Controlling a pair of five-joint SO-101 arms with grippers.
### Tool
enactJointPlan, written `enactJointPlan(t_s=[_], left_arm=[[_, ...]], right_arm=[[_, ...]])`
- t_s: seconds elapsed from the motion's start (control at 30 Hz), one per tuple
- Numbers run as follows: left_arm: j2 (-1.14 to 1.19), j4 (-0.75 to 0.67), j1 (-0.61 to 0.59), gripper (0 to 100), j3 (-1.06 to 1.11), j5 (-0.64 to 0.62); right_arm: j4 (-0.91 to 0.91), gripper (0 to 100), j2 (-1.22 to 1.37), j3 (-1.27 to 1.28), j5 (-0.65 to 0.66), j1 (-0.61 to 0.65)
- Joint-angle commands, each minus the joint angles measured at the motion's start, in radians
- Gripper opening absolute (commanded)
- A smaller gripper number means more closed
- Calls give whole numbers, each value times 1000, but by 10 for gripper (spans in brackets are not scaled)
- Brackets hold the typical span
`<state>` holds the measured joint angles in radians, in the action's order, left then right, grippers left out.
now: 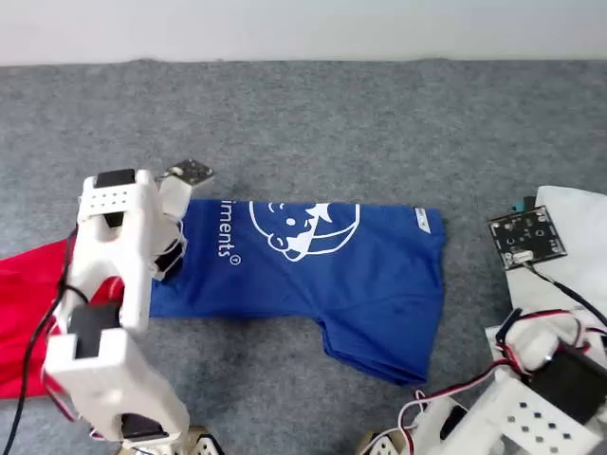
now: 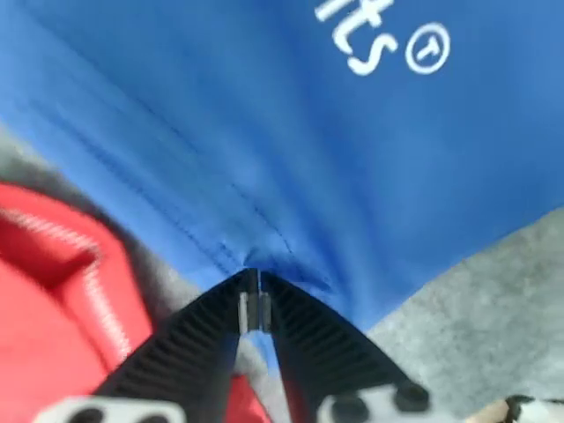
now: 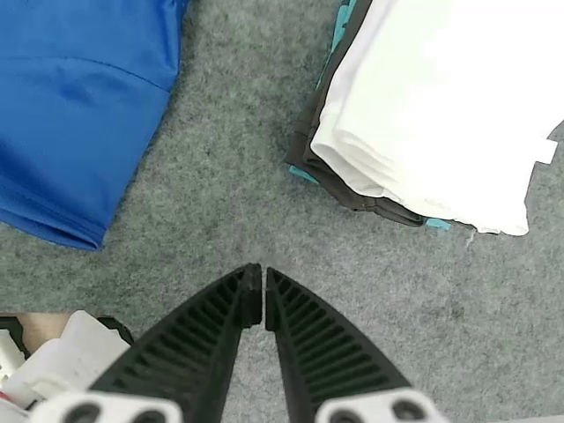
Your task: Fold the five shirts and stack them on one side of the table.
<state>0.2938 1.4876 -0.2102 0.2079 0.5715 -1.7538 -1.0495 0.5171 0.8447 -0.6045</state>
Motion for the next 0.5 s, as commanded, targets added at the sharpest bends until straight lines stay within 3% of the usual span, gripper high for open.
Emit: enactJointPlan(t_s=[0.0, 0.23, 0.47], left_arm=[[68, -52, -44, 14, -5, 18], [137, -52, -167, 14, -10, 80], [-5, 5, -153, 14, -8, 78]], right_arm=[[-36, 11, -12, -6, 2, -12], [-33, 11, -12, -8, 2, -12], [-31, 11, -12, -8, 2, -10]])
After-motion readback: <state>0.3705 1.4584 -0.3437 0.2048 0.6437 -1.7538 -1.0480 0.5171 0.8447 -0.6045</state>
